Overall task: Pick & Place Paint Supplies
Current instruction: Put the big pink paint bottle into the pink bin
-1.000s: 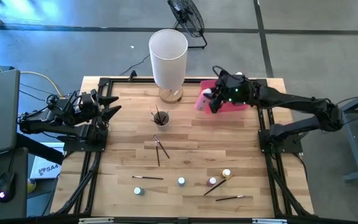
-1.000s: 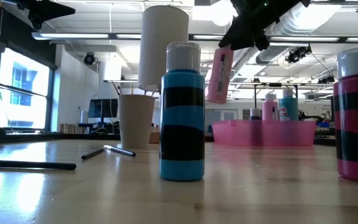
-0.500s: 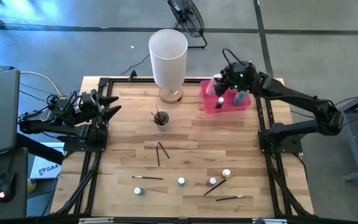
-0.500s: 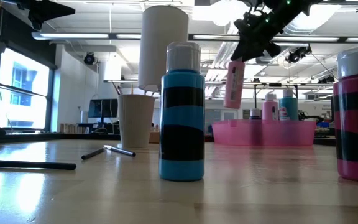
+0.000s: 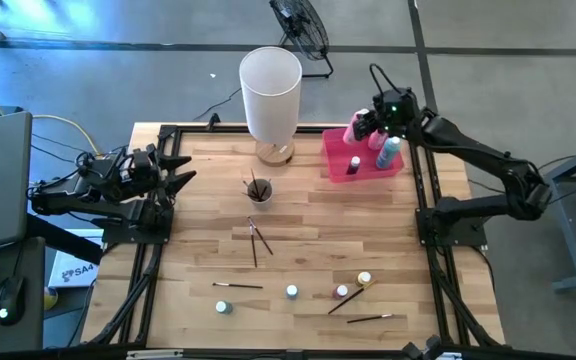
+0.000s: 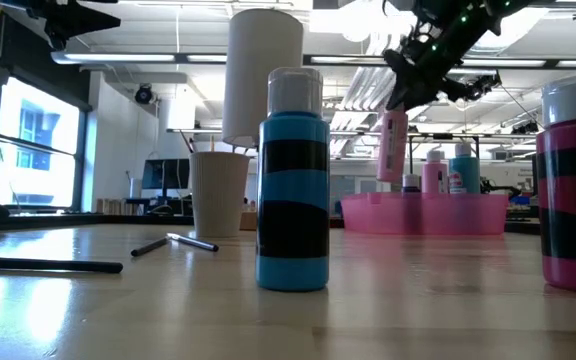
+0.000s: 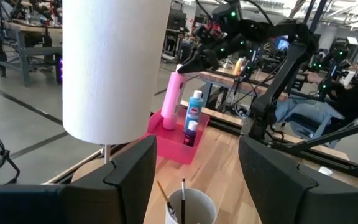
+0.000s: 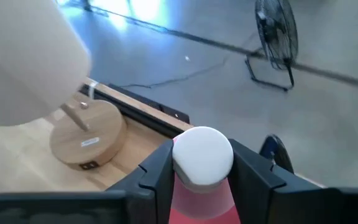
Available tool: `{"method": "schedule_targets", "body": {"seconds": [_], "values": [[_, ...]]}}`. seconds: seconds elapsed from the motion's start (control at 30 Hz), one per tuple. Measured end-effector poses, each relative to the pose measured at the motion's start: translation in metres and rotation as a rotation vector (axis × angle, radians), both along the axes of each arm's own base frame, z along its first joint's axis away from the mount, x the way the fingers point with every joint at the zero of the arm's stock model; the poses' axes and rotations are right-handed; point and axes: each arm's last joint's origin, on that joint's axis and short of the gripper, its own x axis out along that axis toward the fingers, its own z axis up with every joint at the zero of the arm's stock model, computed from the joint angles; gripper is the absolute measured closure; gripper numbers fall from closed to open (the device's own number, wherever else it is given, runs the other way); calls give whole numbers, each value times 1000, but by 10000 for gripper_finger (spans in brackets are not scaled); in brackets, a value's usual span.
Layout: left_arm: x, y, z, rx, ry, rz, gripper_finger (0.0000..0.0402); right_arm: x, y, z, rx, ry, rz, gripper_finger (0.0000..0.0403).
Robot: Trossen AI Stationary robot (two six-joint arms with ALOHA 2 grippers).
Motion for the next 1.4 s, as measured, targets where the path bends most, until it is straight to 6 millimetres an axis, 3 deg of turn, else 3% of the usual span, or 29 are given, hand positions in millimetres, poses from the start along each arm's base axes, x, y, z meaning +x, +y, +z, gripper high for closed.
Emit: {"method": "schedule_targets", "body": {"seconds": [0.53, 1.23, 1.4], "values": [[0, 0, 0, -3, -3, 1, 179, 15, -33, -46, 97, 143, -131, 285], [0, 0, 0, -3, -2, -2, 179, 9, -48, -56, 103, 186, -201, 273], [0, 0, 0, -3, -2, -2, 179, 10, -49, -60, 125, 191, -179, 287]]}}
